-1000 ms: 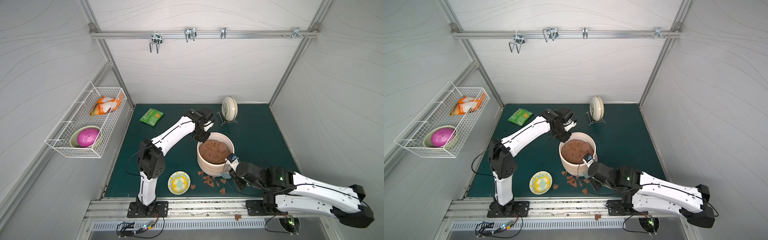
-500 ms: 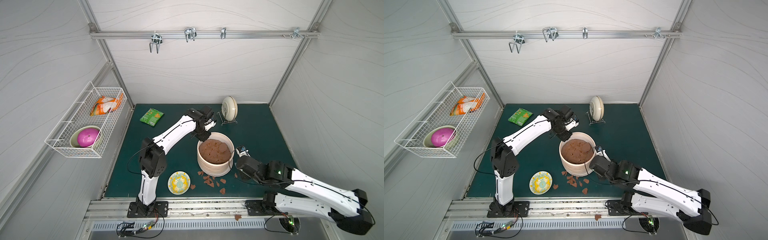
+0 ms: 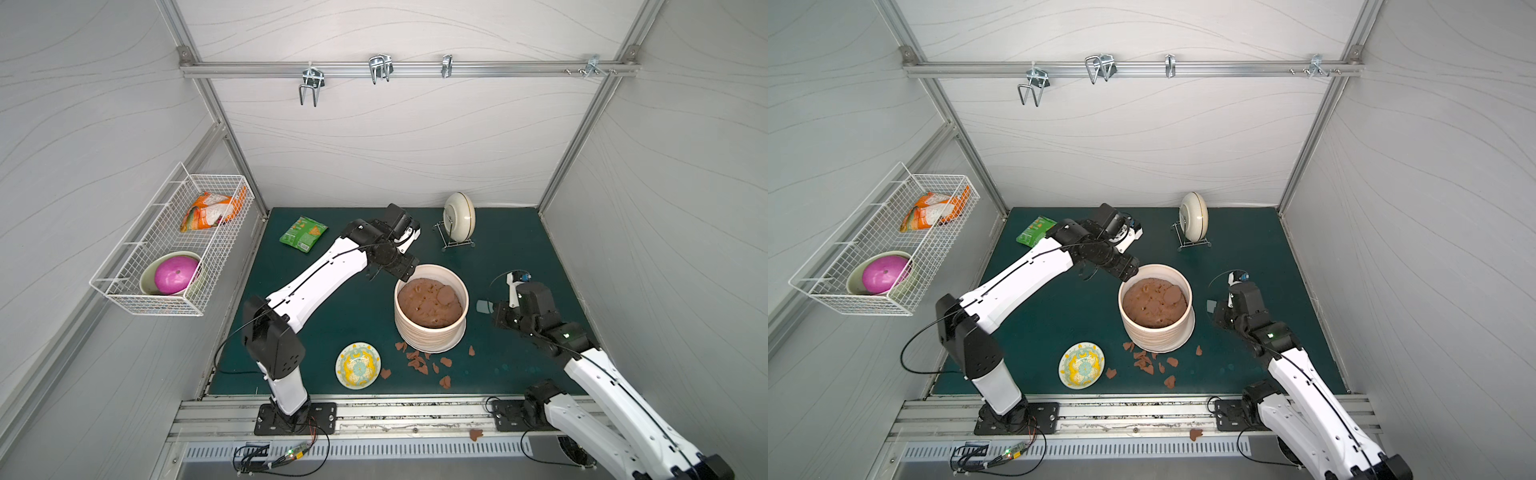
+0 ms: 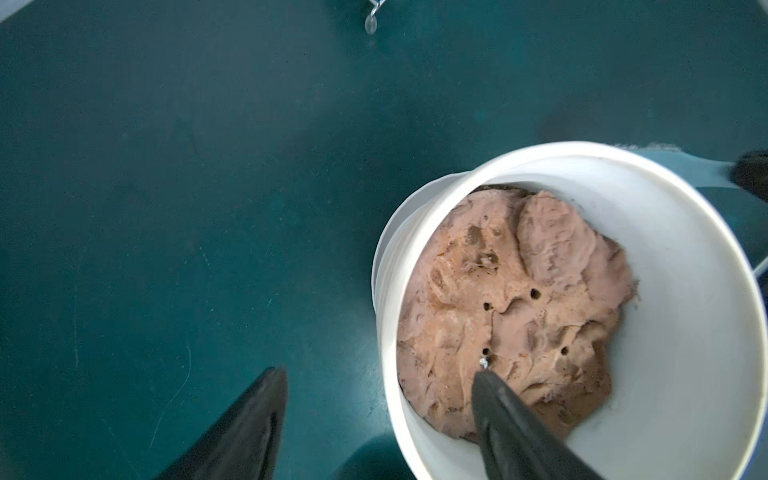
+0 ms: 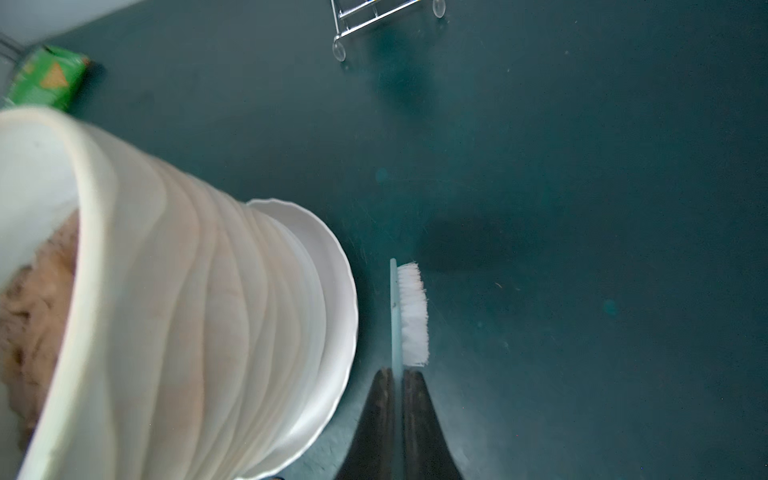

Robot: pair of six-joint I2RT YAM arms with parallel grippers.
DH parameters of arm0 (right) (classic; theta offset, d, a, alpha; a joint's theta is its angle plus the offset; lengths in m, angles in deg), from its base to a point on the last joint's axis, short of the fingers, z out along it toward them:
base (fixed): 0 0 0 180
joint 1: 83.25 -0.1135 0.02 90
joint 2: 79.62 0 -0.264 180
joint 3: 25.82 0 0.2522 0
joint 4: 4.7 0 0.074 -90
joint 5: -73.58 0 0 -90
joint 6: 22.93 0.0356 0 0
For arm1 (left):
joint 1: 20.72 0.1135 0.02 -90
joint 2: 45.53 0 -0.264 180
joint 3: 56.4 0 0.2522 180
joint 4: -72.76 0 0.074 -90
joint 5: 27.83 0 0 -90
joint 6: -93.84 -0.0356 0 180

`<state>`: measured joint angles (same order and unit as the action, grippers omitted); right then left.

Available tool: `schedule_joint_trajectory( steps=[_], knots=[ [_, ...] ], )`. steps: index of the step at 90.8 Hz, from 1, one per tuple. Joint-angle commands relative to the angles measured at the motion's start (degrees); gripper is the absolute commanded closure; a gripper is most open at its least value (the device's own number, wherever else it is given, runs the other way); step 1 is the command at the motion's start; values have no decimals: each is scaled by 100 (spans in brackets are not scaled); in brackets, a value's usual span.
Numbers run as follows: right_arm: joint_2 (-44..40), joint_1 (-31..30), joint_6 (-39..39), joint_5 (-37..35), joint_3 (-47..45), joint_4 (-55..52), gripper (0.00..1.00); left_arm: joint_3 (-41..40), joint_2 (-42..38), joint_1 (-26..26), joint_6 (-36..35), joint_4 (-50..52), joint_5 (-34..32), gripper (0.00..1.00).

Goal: Scrub the dried mud off the ceramic pot
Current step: Place the brush at the center of the board.

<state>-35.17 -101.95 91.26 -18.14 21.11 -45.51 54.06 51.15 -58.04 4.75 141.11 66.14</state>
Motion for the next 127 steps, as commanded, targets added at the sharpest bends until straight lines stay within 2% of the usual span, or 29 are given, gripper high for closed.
schedule_joint_trajectory(
  steps=[1,24,37,59,67,76,91,101,110,127],
  knots=[
    [231,576,379,1692,-274,1584,100,-550,-381,154,443,-927,169,19],
    [1389,1026,762,2228,-423,2679,100,-1743,-1056,875,979,-1884,505,10],
    [1924,1250,951,2452,-517,3228,100,-2156,-1260,1139,1162,-2256,468,4],
    [2498,1419,878,2636,-478,3205,98,-2538,-1285,1325,1236,-2537,441,0],
    [2492,1491,813,2636,-517,3071,87,-2668,-1298,1370,1236,-2625,448,0],
    [2413,1533,692,2606,-576,2904,80,-2779,-1294,1422,1277,-2712,429,0],
    [2376,1640,520,2543,-590,2541,56,-2877,-1283,1455,1226,-2722,100,0],
    [1937,1681,486,2255,-600,2003,31,-3111,-1396,1489,1183,-2880,-200,0],
    [1379,1677,517,1764,-678,1507,3,-3324,-1502,1529,1149,-3046,-535,0],
    [734,1679,558,739,-753,893,1,-3880,-1670,1636,980,-3606,-1254,0]
  ],
)
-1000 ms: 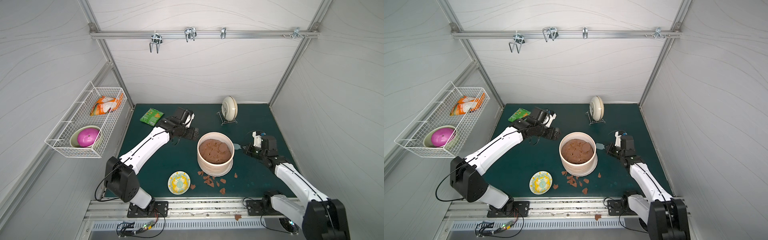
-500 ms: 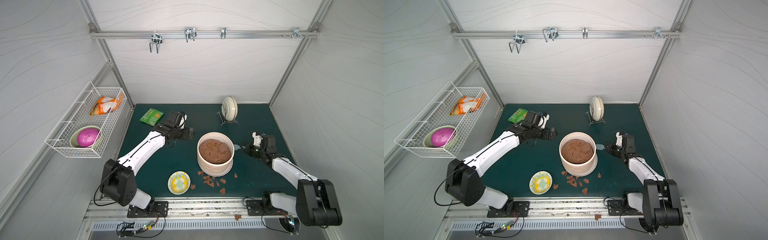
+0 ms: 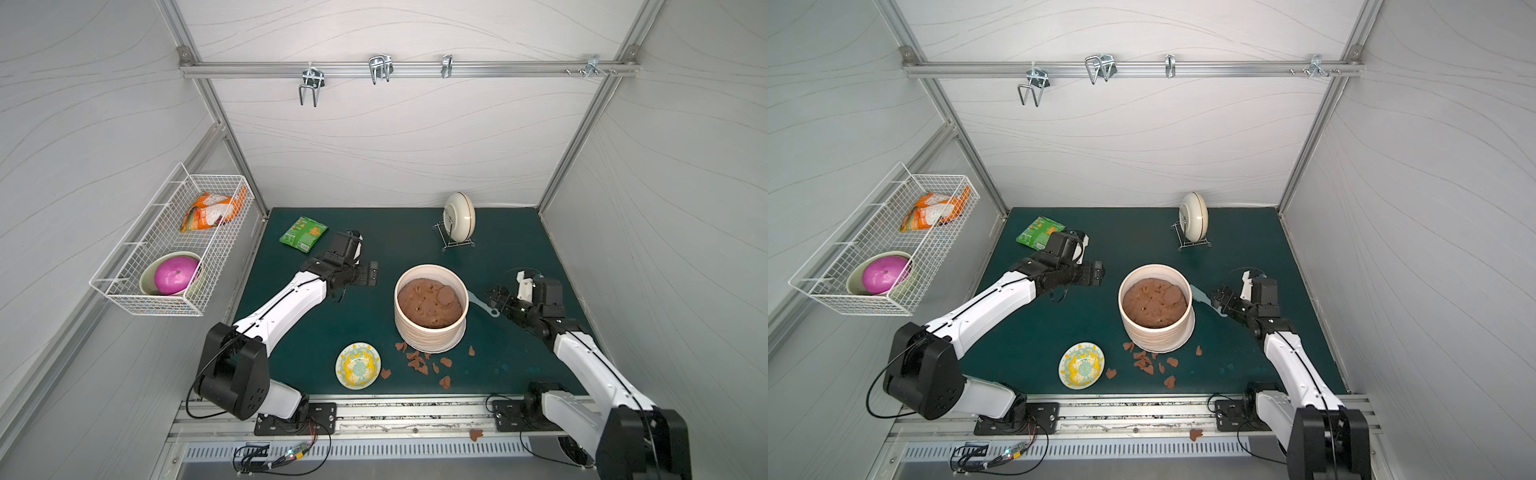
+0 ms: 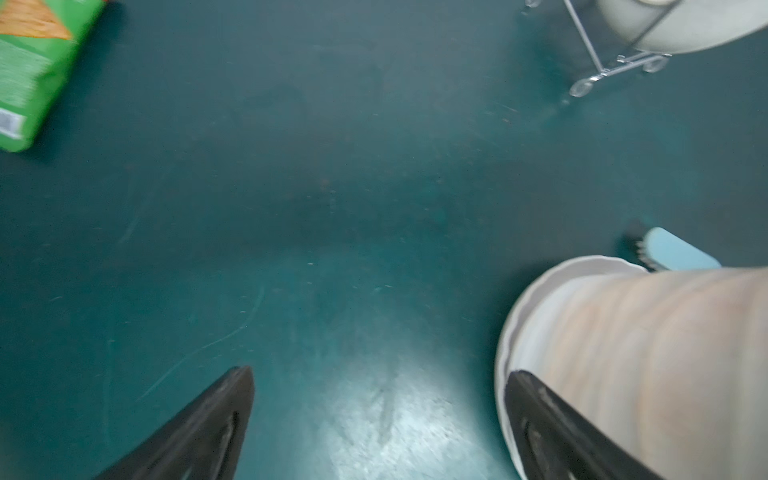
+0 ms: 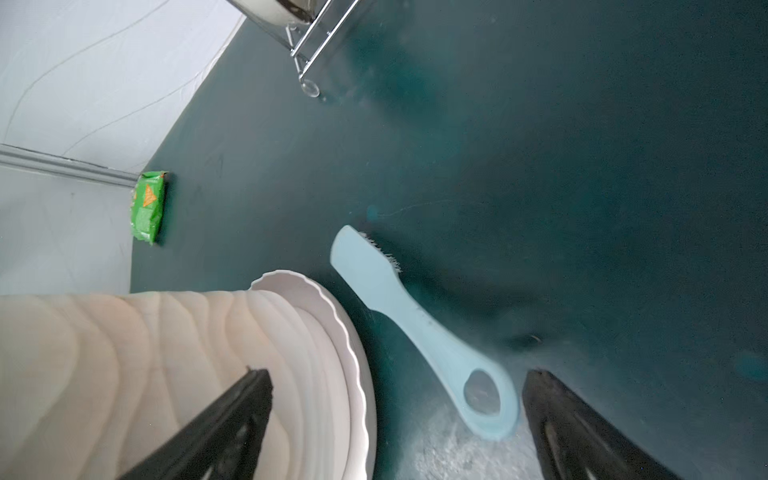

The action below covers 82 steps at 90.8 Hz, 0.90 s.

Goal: Scrub the dried mud off the ceramic pot
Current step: Place the brush at the center of the board, then reset both arms

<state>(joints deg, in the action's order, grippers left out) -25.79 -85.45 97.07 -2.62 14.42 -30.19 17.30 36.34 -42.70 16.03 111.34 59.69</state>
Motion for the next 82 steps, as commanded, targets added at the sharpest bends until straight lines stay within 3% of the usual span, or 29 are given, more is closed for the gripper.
schedule_joint_trajectory(
  steps=[1,14,36,51,59,64,82],
  knots=[
    [-218,32,-26,-872,-66,-647,1,-242,-201,121,-152,-681,-611,0],
    [-74,27,-495,-1597,495,-631,1,-871,-329,409,-326,-1415,-624,0],
    [1084,55,-2062,-2596,810,1073,1,-1619,-447,955,-941,-2664,-183,0],
    [1934,129,-2485,-2204,415,2958,1,-1795,-159,1435,-1225,-3285,97,0],
    [2328,173,-2473,-2021,260,3712,1,-2126,-83,1676,-1364,-4139,246,0],
    [2563,228,-2477,-1777,136,4240,1,-2116,-22,1953,-1210,-3970,592,0],
    [3137,423,-2686,-1131,32,5092,1,-2832,56,2122,-1616,-5409,508,0]
  ],
)
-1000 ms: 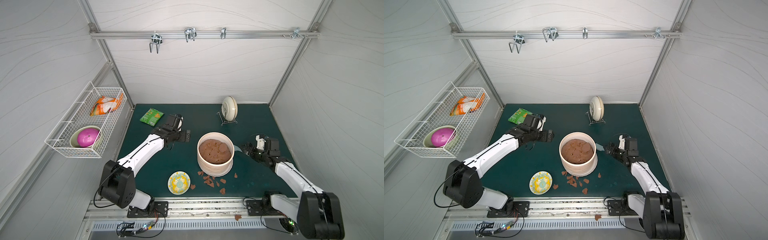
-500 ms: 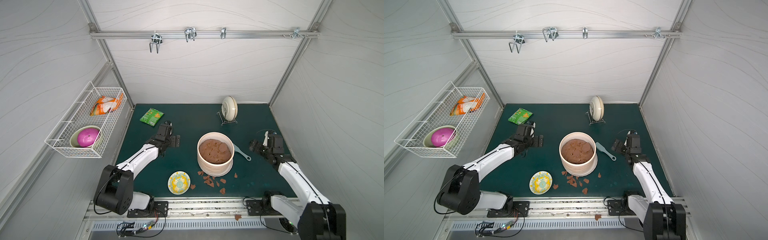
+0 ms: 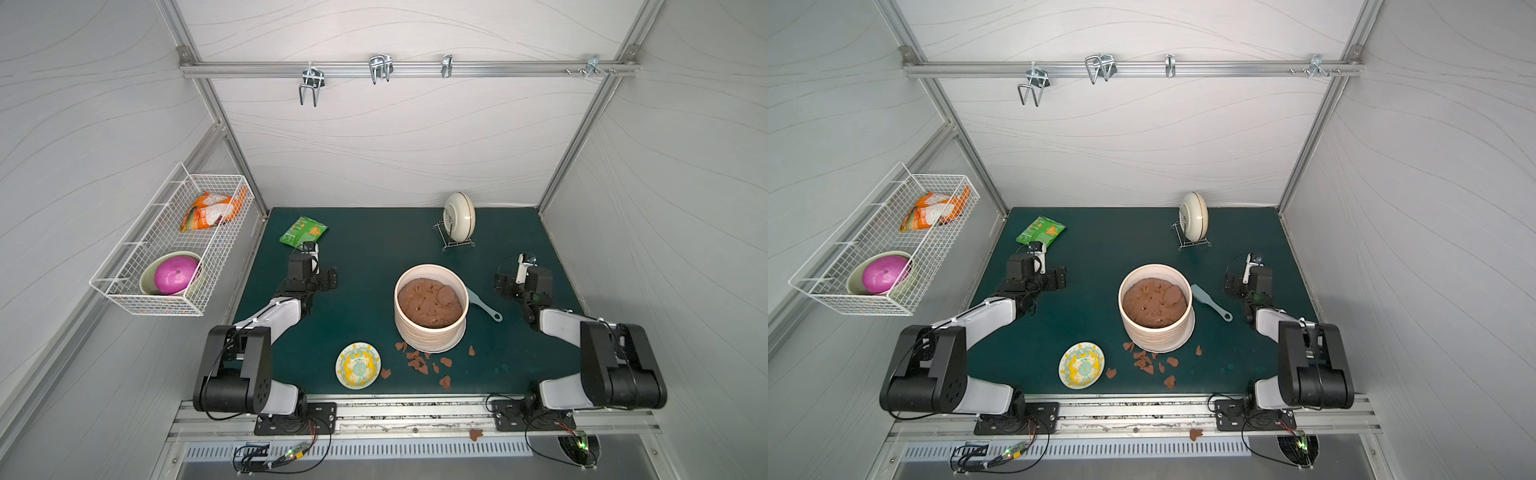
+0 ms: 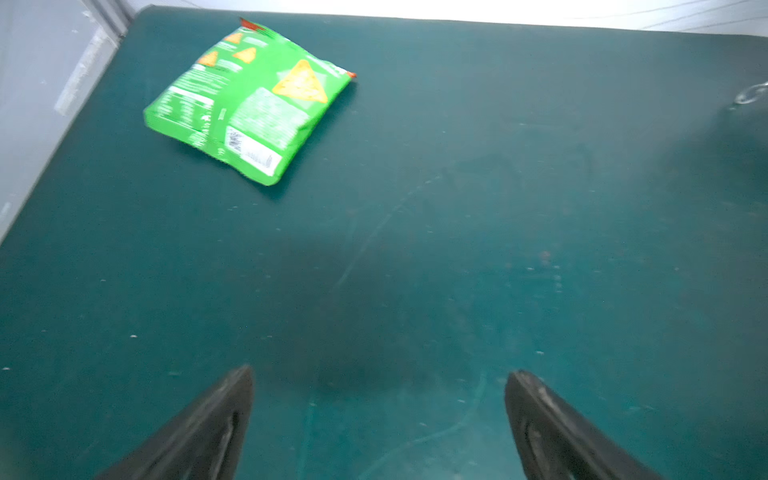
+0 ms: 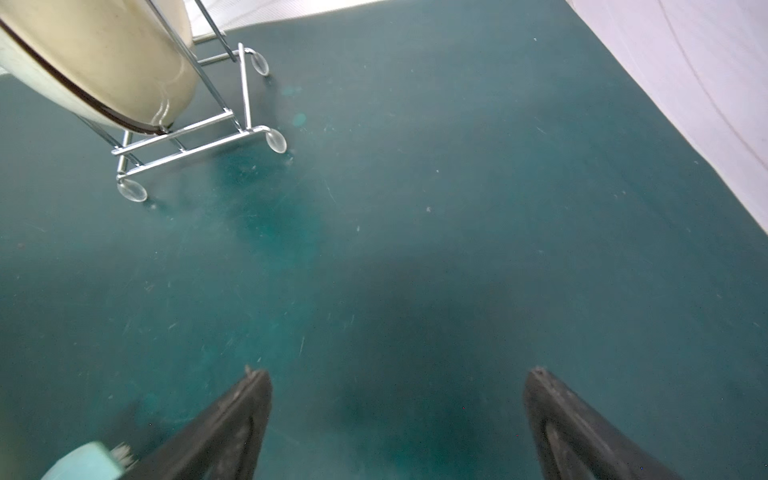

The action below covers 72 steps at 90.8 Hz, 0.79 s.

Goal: Scrub the dried mud off the ceramic pot
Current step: Reset both arms

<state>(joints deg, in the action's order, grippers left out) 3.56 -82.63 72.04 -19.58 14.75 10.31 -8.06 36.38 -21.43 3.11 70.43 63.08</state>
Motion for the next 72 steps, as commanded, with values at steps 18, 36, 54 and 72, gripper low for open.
schedule_joint_trajectory(
  steps=[18,36,54,72],
  knots=[
    [585,154,-300,831,-147,1559,1,-677,318,55,-450,-2200,345,0],
    [622,105,-349,773,-79,1454,1,-1233,614,244,-278,-3415,502,0],
    [606,43,-370,645,-64,1417,1,-1127,711,253,-108,-3351,162,0],
    [600,34,-375,625,-68,1412,1,-1064,697,263,-45,-3221,36,0]
  ],
)
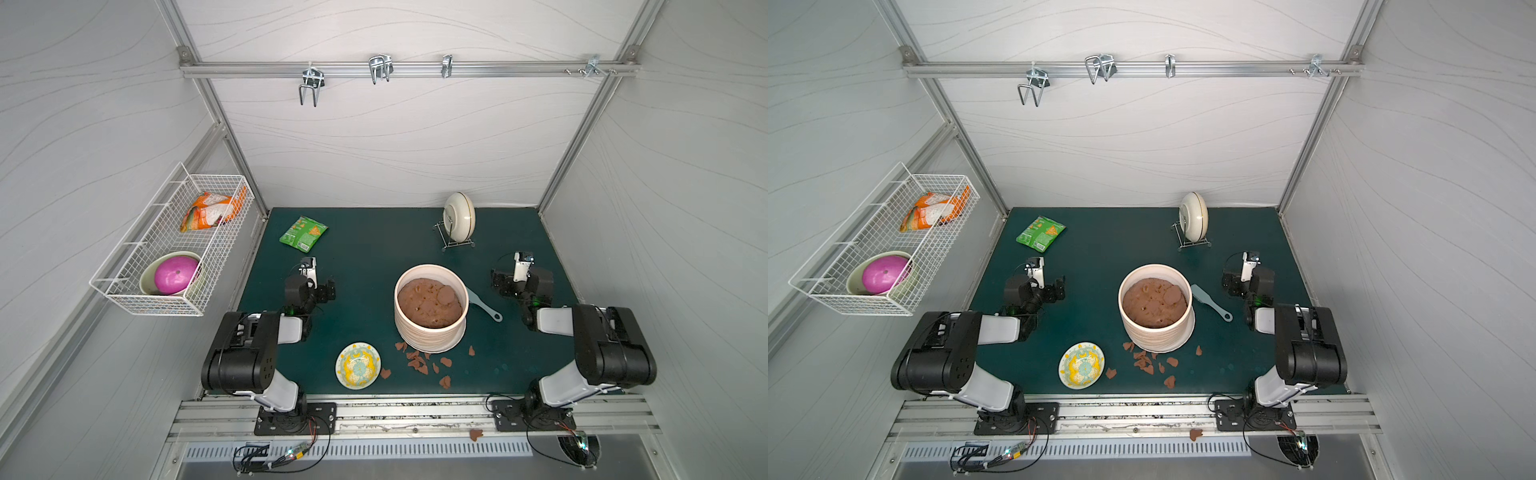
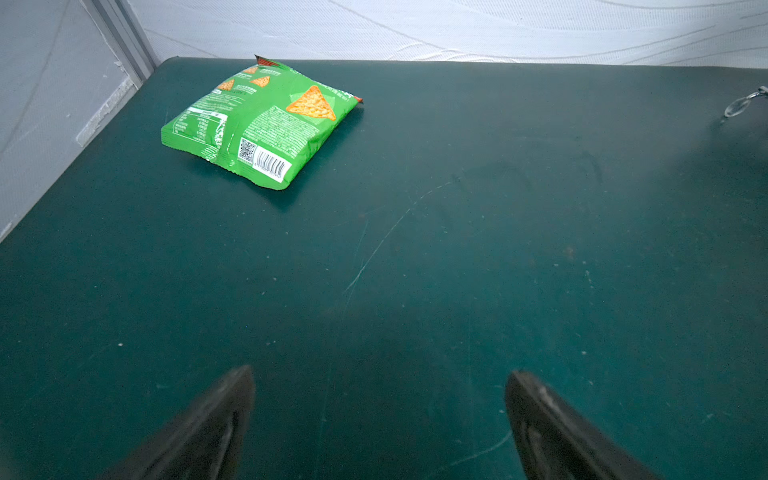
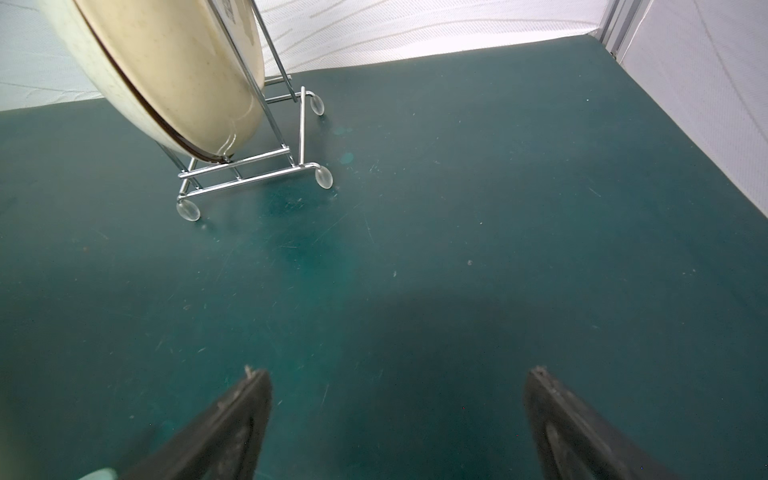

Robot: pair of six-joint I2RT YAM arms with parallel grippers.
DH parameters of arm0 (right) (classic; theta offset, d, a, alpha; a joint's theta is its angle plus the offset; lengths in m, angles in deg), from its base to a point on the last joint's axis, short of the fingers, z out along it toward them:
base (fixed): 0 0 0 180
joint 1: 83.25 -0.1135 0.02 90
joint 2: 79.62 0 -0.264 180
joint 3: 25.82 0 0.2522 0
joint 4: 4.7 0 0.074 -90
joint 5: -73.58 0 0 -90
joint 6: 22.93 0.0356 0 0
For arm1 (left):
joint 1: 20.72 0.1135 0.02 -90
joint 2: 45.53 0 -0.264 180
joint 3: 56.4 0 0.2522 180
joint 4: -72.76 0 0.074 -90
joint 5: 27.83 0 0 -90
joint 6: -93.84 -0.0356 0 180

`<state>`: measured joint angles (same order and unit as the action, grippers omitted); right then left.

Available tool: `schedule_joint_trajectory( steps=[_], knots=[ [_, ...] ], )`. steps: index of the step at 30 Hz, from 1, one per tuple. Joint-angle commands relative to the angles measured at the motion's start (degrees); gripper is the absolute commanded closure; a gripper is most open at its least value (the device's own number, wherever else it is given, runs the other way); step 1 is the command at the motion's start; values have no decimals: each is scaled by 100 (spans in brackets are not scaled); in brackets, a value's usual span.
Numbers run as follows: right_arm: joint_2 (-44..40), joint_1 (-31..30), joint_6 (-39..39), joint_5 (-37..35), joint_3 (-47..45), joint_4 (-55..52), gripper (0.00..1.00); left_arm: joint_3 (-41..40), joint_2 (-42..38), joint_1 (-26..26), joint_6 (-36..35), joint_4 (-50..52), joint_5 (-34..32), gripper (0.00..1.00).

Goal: Scrub the dried mud off the ceramic pot
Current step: Reset both arms

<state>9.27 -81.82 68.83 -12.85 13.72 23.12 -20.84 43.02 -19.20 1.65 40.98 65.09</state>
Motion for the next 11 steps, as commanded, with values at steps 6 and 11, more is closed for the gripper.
schedule_joint_trajectory(
  steps=[6,11],
  knots=[
    [45,-65,-66,-95,56,119,1,228,30,41,147,-247,-274,0],
    [29,-75,-62,-107,35,128,1,207,21,41,132,-275,-262,0]
  ],
)
